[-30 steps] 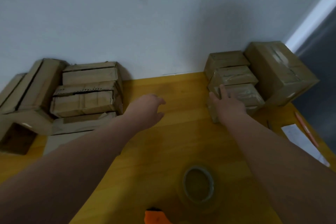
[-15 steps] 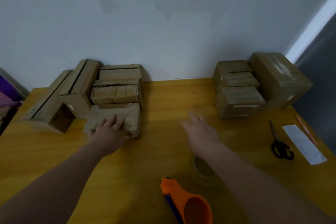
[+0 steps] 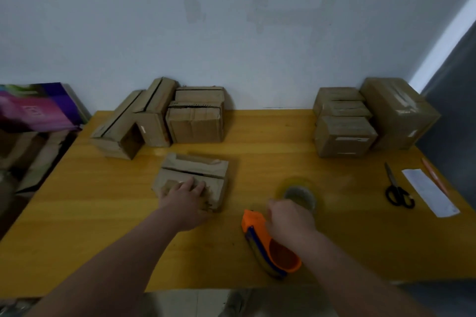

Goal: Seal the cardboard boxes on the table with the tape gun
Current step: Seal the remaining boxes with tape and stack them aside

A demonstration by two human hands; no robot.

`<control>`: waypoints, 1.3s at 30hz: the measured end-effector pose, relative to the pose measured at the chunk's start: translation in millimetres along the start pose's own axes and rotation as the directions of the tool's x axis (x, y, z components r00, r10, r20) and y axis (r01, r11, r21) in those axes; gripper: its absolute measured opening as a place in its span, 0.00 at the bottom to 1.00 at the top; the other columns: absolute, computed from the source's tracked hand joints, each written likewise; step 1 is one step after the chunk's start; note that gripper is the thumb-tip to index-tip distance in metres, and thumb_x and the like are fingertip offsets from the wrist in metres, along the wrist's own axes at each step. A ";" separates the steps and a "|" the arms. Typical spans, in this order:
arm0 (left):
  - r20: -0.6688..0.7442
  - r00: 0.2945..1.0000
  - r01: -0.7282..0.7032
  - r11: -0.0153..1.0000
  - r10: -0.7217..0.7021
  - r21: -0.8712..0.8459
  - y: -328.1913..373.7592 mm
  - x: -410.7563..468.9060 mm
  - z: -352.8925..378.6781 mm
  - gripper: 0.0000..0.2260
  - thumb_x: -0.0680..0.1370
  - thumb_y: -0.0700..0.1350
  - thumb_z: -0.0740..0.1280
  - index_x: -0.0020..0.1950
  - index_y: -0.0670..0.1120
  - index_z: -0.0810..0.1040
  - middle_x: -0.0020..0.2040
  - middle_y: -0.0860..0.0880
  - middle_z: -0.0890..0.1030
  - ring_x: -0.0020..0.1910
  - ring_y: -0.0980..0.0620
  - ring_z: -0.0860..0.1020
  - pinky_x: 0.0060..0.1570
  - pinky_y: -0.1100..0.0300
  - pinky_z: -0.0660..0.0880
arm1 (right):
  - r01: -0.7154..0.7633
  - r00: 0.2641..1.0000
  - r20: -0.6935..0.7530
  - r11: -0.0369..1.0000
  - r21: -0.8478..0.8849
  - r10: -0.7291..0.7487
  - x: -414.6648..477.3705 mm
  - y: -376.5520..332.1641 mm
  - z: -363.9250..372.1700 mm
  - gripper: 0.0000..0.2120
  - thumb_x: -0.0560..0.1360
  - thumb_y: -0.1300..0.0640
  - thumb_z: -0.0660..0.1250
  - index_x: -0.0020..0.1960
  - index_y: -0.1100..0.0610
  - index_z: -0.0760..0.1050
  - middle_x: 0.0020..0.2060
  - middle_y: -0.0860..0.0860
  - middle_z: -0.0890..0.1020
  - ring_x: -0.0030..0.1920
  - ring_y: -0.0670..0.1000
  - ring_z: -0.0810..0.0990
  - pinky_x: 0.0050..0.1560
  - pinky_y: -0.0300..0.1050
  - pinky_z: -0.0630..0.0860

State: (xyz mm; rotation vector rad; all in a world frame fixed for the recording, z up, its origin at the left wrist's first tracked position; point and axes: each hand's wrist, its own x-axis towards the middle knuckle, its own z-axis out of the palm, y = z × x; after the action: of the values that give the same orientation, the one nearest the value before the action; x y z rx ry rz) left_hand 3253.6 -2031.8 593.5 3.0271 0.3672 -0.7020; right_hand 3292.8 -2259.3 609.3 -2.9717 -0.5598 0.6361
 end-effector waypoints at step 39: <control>0.017 0.969 -0.245 0.968 0.246 -0.048 -79.4 66.5 -6.8 0.51 0.67 0.64 0.73 0.77 0.63 0.40 0.77 0.47 0.34 0.76 0.39 0.37 0.72 0.38 0.53 | -0.023 0.922 -0.091 0.287 0.958 0.377 -1.2 -32.9 -20.9 0.26 0.68 0.47 0.75 0.61 0.50 0.68 0.50 0.44 0.76 0.49 0.46 0.77 0.45 0.46 0.77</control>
State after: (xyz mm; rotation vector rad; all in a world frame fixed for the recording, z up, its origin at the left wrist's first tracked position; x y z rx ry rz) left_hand 3296.3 -1939.2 573.8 2.9451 0.0060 -0.6980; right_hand 3289.1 -2228.5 632.9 -1.8603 0.2414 0.2924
